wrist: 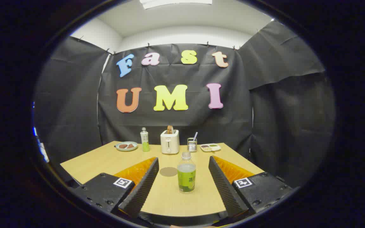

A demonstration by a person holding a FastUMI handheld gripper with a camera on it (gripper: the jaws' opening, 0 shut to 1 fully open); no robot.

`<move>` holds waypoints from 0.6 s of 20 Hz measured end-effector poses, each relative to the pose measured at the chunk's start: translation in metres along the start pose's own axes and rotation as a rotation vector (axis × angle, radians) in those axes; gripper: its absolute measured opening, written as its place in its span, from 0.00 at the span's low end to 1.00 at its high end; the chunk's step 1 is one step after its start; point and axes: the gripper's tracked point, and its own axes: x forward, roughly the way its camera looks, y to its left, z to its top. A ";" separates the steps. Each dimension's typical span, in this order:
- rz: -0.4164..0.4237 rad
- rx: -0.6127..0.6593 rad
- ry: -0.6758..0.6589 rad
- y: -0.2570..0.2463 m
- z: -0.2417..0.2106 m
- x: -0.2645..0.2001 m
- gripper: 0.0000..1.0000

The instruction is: Take the bottle from table, then pour the juice into the cup, finally place the bottle on the coaster

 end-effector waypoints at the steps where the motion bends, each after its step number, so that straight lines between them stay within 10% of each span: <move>1: -0.002 0.002 -0.004 -0.001 0.002 -0.001 1.00; 12: -0.012 -0.003 -0.038 0.002 0.011 -0.011 1.00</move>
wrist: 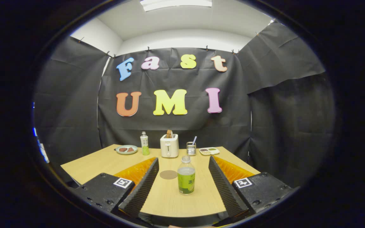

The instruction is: Take the bottle from table, then pour the juice into the cup, finally place the bottle on the coaster

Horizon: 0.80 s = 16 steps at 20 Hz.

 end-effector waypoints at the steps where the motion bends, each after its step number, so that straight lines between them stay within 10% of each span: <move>1: 0.000 0.002 0.002 0.000 -0.001 0.000 1.00; 16: -0.027 0.005 0.083 -0.006 -0.042 0.058 1.00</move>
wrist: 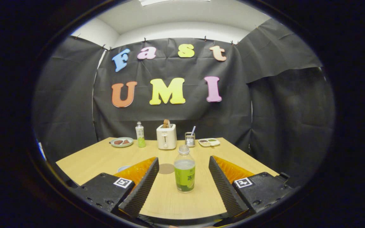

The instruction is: Take the bottle from table, then pour the juice into the cup, finally place the bottle on the coaster

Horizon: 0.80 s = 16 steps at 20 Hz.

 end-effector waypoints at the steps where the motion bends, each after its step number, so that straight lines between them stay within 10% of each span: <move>1: 0.004 0.004 0.005 0.002 -0.002 0.006 1.00; 16: 0.006 0.036 0.104 0.005 -0.055 0.089 1.00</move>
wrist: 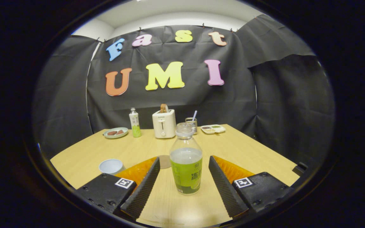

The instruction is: Take the bottle from table, then pour the juice into the cup, finally place the bottle on the coaster

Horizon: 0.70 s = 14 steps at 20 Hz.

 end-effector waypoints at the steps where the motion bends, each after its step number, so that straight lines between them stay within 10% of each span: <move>1: -0.003 -0.006 0.007 0.001 -0.003 0.007 1.00; 14: 0.011 -0.036 0.083 -0.004 -0.022 0.058 0.98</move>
